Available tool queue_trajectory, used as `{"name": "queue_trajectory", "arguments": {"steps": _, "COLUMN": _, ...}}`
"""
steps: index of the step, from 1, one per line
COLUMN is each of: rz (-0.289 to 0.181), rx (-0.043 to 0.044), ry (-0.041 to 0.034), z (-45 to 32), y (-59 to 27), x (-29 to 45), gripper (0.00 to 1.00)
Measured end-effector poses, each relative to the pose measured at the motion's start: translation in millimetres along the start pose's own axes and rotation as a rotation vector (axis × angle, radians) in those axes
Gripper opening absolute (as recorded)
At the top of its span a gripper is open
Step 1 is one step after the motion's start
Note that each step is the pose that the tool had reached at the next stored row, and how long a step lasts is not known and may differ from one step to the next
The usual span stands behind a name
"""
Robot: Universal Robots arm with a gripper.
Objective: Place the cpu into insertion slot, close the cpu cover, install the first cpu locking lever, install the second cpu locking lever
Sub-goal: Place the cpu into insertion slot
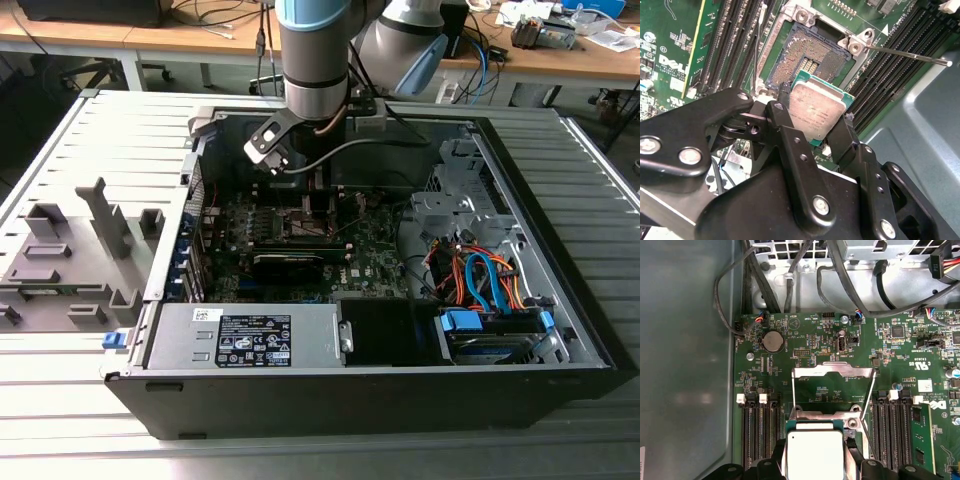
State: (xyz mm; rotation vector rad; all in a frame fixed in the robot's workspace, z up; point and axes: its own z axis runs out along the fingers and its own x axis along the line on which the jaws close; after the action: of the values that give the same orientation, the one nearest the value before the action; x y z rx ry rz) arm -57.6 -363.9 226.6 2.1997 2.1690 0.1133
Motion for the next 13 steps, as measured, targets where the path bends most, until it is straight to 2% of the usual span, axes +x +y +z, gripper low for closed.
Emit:
{"name": "queue_trajectory", "arguments": {"steps": 2, "rz": 0.0, "rx": 0.0003, "ry": -0.0033, "z": 0.0, "y": -0.8, "x": 0.1, "gripper": 0.54}}
{"name": "queue_trajectory", "arguments": {"steps": 13, "rz": 0.0, "rx": 0.0001, "ry": -0.0041, "z": 0.5, "y": -3.5, "x": -1.0, "gripper": 0.54}}
